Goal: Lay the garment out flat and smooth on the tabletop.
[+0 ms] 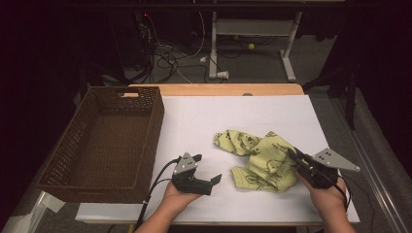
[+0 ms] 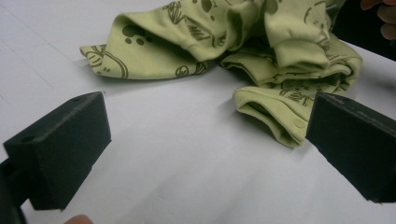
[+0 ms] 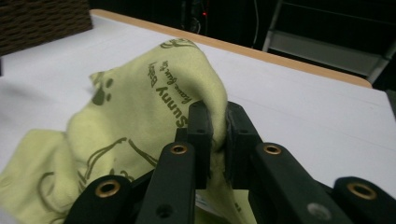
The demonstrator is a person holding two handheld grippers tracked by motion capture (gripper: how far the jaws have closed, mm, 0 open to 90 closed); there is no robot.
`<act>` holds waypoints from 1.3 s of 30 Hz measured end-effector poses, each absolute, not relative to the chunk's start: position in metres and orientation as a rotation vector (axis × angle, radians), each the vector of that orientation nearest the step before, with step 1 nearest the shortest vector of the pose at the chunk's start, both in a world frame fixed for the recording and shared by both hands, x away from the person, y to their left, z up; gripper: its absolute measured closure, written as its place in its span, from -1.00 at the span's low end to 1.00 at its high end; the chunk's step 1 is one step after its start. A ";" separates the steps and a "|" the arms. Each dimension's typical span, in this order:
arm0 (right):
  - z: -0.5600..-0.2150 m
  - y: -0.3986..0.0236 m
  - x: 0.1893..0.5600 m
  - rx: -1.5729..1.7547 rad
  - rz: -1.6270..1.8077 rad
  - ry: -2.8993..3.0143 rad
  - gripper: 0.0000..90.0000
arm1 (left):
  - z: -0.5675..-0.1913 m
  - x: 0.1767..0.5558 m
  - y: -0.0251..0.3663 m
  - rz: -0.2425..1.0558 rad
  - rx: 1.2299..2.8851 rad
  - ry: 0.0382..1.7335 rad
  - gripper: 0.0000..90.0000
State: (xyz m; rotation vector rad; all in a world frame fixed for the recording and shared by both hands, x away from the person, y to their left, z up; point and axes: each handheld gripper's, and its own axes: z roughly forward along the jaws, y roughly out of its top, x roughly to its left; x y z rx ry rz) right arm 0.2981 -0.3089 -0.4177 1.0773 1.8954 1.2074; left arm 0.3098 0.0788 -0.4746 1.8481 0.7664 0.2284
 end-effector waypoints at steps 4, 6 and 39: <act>-0.421 -0.325 0.306 1.150 1.208 1.856 0.86 | -0.475 0.310 0.079 0.228 1.849 0.764 -1.00; -0.425 -0.337 0.313 1.207 1.201 1.825 0.86 | -0.475 0.310 0.079 0.228 1.849 0.763 -1.00; -0.454 -0.248 0.288 0.934 0.966 2.309 0.07 | -0.475 0.310 0.078 0.227 1.853 0.762 -1.00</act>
